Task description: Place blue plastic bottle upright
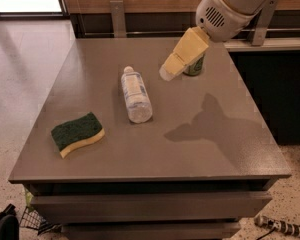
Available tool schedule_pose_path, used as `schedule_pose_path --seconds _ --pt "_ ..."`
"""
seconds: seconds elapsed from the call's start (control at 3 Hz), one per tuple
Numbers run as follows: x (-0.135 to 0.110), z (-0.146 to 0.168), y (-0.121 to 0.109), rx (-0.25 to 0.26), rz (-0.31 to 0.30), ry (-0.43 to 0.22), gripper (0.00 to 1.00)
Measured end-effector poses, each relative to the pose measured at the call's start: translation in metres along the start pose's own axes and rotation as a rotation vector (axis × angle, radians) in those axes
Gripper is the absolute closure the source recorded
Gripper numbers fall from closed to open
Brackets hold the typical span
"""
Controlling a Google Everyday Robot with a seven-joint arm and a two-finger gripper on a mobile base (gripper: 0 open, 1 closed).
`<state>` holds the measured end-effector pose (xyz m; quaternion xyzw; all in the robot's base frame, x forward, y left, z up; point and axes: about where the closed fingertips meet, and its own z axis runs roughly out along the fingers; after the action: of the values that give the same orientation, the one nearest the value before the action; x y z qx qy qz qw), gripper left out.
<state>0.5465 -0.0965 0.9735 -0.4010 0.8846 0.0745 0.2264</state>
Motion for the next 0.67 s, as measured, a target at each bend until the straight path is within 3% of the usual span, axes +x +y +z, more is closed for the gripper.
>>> schedule_pose_path --seconds 0.33,0.67 --pt "-0.015 0.017 -0.006 -0.016 0.078 0.045 0.0" --pt "-0.037 0.039 -0.001 -0.015 0.238 0.152 0.0"
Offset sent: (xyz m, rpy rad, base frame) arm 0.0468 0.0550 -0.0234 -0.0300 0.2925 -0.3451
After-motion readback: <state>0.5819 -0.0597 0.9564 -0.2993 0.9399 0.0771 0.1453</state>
